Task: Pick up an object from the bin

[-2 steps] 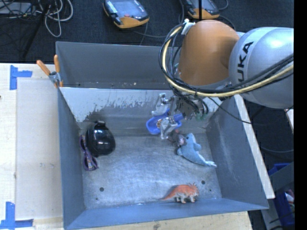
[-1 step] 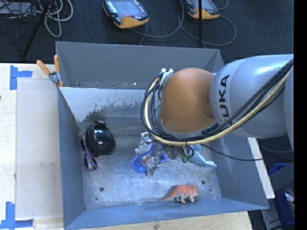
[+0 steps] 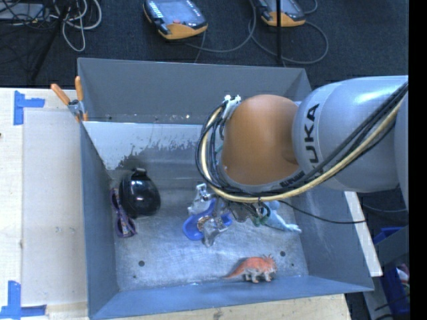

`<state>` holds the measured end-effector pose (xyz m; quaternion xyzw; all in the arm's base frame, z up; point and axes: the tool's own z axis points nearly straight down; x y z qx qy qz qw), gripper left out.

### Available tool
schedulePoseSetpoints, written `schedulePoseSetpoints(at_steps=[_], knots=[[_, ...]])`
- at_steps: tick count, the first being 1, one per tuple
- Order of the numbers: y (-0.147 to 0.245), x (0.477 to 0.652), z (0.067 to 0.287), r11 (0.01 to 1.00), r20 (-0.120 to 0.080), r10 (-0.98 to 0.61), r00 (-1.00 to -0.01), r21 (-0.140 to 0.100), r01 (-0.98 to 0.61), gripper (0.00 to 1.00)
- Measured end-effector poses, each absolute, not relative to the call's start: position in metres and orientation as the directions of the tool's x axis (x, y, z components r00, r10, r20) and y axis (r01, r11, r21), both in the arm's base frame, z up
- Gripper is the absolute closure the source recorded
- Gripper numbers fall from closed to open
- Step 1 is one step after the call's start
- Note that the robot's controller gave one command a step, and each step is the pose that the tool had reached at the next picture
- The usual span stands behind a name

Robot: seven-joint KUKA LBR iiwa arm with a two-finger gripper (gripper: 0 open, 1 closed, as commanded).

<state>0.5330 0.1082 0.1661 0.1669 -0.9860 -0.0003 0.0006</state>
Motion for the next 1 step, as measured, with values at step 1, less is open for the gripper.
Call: schedulePoseSetpoints(at_steps=[1], knots=[[0.1106, 0.5364, 0.2033, 0.946, 0.002, -0.324, -0.946, 0.001, -0.324, 1.00]])
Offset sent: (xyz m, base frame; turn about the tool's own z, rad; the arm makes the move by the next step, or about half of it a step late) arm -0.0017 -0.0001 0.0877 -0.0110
